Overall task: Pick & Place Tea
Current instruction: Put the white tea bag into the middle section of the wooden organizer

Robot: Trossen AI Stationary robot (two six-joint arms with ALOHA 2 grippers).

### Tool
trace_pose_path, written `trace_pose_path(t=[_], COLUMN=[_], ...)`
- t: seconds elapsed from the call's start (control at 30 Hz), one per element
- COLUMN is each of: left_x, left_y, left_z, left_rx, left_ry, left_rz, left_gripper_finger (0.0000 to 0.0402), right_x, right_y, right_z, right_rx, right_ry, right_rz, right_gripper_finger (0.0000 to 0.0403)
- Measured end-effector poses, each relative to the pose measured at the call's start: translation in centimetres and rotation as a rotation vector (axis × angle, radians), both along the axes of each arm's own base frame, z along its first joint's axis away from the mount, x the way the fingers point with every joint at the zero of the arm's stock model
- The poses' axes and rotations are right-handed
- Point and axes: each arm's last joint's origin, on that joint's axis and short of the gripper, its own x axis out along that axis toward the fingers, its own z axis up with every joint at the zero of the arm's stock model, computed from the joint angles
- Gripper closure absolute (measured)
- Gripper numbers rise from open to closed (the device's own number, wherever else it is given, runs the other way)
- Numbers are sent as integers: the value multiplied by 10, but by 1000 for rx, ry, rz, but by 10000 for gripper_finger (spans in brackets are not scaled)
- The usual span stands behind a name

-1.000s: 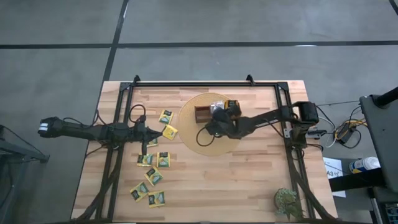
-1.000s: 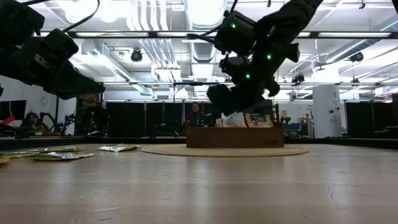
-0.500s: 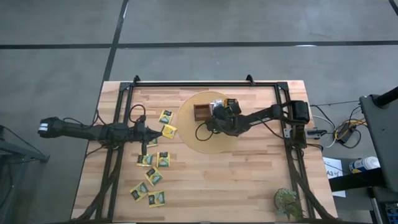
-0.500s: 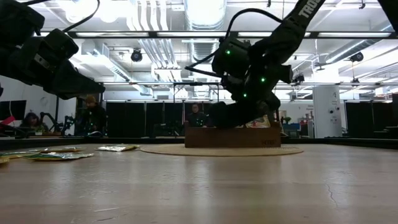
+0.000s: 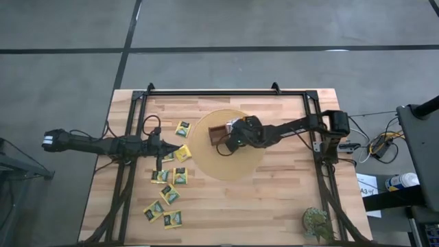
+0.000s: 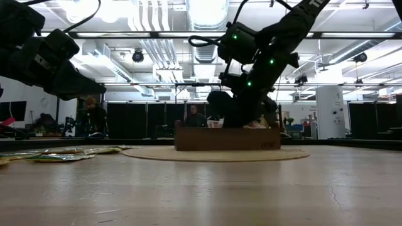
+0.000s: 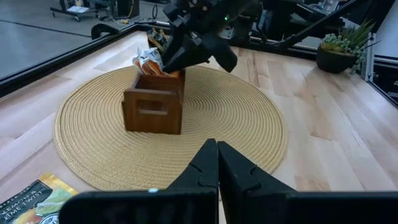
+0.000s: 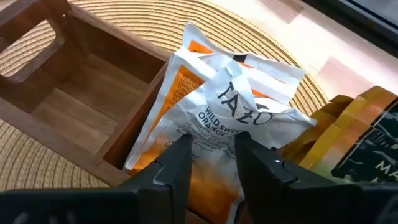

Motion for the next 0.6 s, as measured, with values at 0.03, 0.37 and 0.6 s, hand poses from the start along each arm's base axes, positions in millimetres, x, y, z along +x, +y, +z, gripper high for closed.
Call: trace_pose_path(t=[0.03,0.37,0.6], left_x=[0,0,0], left_y=[0,0,0], left_z=[0,0,0], left_rx=[0,0,0], left_ry=[0,0,0], left_rz=[0,0,0], left_gripper_finger=[402,402,402], right_x=[0,-6,-12], right_y=[0,12,12], right_z=[1,37,46], right_rx=[1,-27,-271], right_ry=[-2,-92,-128], right_rz=[1,38,-187], right_gripper_finger=[285,297,310])
